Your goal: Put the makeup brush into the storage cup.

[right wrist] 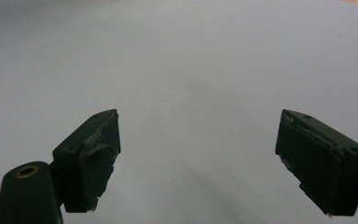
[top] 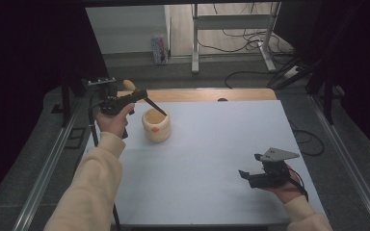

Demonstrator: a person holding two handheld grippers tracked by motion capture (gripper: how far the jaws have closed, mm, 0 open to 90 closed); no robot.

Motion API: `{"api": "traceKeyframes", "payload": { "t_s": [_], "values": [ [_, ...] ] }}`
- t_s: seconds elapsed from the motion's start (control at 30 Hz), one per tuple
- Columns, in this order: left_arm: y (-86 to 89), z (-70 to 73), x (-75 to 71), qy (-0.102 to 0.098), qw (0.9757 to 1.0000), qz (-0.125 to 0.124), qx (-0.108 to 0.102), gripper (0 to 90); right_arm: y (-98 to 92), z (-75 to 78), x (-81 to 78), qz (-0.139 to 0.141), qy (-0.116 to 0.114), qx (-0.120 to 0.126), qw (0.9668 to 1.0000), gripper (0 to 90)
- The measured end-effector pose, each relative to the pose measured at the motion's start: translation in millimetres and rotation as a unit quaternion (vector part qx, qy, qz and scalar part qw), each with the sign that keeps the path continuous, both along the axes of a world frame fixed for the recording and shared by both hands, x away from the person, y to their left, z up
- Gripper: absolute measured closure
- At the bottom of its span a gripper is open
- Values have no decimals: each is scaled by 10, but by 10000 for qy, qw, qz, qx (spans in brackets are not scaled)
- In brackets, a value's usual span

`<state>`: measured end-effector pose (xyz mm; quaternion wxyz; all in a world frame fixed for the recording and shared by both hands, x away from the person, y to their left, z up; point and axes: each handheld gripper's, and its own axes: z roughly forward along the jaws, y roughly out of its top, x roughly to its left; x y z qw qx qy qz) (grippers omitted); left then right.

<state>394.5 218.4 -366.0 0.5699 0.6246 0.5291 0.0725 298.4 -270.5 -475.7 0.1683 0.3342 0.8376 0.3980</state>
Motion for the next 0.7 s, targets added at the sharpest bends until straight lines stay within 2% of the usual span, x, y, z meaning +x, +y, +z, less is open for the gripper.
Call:
{"api": "traceKeyframes", "payload": {
  "t_s": [0.4, 0.7],
  "values": [
    [57, -16, 53, 57, 9999, 78, 71, 789, -2, -4, 3, -6, 18, 13, 10000, 146],
    [126, -86, 126, 98, 9994, 230, 235, 789, -8, -3, 3, 2, 18, 2, 10000, 146]
  ]
}}
